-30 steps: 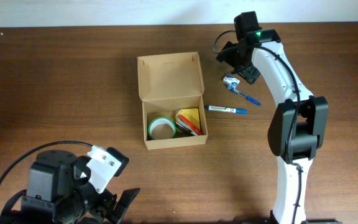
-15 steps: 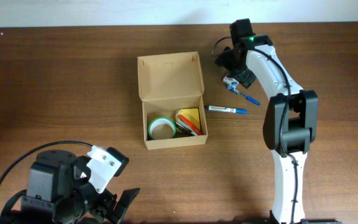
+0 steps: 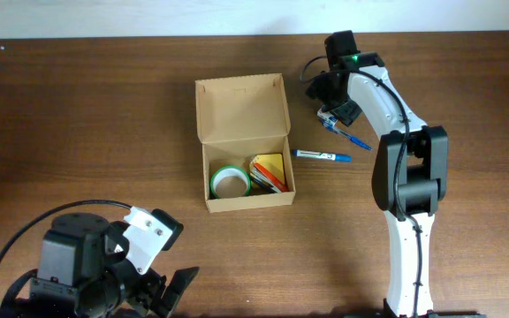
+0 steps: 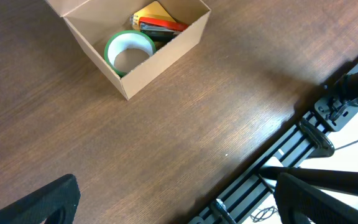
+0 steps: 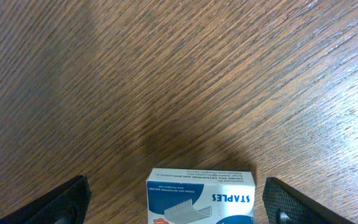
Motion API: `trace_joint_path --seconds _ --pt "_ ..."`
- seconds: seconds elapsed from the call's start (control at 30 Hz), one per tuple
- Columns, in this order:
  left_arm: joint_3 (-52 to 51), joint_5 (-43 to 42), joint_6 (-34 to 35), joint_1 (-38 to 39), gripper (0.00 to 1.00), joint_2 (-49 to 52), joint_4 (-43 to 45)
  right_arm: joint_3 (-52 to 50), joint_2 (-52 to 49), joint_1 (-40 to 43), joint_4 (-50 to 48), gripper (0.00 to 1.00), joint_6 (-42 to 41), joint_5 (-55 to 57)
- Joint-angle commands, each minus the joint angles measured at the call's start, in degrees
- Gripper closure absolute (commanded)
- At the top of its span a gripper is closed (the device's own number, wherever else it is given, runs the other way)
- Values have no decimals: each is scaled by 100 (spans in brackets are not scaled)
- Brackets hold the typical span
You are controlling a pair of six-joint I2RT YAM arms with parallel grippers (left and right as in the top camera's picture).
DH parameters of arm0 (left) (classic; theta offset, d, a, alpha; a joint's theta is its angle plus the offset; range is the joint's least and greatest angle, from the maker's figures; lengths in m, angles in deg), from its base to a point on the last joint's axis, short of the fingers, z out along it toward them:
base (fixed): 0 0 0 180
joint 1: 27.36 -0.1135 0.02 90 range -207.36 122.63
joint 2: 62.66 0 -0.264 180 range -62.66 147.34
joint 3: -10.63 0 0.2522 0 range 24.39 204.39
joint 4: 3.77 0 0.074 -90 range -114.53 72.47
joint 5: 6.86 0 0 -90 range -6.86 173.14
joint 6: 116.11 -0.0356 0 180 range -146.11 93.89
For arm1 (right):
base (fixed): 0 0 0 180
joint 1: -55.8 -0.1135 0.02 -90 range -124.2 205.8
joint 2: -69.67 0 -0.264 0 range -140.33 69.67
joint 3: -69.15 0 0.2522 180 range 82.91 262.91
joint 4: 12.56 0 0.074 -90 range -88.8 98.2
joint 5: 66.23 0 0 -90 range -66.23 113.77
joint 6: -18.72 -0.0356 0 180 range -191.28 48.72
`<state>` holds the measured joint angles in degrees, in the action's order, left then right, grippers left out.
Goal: Pack container
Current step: 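Grasp the white staples box with the right gripper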
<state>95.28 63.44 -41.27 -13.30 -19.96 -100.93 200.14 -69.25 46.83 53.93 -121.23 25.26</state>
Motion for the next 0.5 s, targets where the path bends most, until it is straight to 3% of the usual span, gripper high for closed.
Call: trace_joint_path --seconds 0.0,0.47 --pt "63 -103 57 2 0 -4 0 94 -120 37 35 11 -46 -2" --pt "63 -103 57 2 0 -4 -2 94 -125 37 260 14 -48 -17"
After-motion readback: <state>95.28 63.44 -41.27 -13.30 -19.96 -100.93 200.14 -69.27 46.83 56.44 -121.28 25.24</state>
